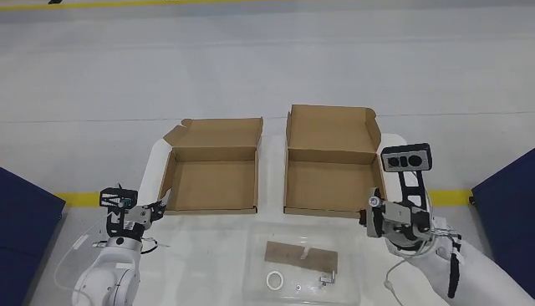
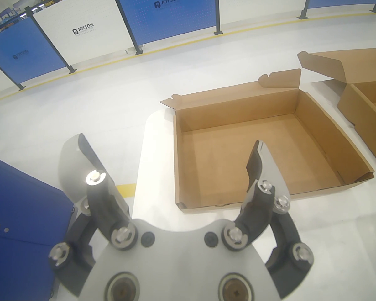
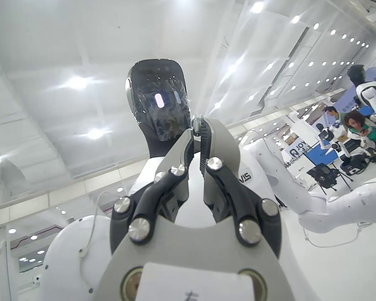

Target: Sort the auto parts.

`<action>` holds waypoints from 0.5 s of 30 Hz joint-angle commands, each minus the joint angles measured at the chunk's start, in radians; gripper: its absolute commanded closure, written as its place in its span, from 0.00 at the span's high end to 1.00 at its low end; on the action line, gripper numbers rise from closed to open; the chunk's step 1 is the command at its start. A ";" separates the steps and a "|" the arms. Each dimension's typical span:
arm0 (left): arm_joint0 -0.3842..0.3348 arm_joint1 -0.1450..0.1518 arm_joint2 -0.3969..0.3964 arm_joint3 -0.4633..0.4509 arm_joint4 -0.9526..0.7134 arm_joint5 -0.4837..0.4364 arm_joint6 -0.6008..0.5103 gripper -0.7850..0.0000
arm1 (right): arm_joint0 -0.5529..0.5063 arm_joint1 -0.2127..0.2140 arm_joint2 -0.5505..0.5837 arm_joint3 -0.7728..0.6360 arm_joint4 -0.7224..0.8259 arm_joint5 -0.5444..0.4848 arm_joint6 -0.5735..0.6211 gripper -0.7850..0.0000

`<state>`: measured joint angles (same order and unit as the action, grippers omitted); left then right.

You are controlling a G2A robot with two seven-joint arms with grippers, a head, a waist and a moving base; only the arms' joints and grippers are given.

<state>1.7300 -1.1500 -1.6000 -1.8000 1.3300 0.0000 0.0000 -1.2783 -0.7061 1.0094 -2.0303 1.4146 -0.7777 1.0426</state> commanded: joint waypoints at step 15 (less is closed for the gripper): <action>0.000 0.000 0.000 0.000 0.000 0.000 0.000 1.00 | -0.022 -0.030 0.027 -0.048 0.039 0.076 0.046 0.00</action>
<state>1.7300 -1.1500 -1.6000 -1.8000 1.3300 0.0000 0.0000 -1.2986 -0.7321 1.0353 -2.0760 1.4339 -0.7094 1.0704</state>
